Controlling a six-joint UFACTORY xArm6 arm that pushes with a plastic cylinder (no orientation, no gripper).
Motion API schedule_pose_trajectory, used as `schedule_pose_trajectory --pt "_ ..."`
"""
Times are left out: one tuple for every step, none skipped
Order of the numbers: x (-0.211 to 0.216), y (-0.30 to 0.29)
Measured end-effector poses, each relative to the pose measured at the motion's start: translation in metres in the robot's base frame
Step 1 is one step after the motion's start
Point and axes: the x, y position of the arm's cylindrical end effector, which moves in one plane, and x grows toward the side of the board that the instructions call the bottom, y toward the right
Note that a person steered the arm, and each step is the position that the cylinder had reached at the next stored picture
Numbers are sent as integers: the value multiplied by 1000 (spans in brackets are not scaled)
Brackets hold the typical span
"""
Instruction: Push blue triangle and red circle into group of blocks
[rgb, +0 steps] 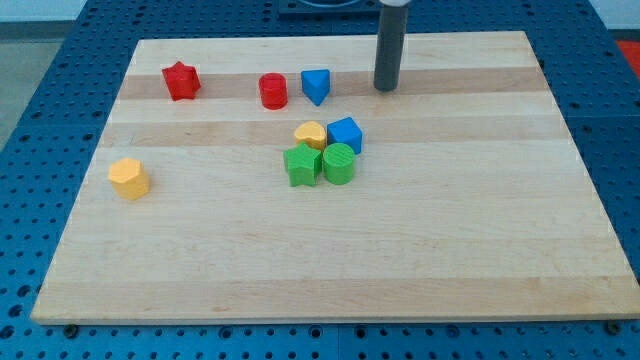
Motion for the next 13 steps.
schedule_pose_trajectory --pt "-25 -24" --pt "-28 -66" --pt "-4 -78" --pt "38 -78" --pt "56 -72" --pt "43 -69" --pt "8 -81" --pt "-9 -106" --pt "0 -147" --pt "28 -173" --pt "46 -176" --pt "48 -155" --pt "49 -126"
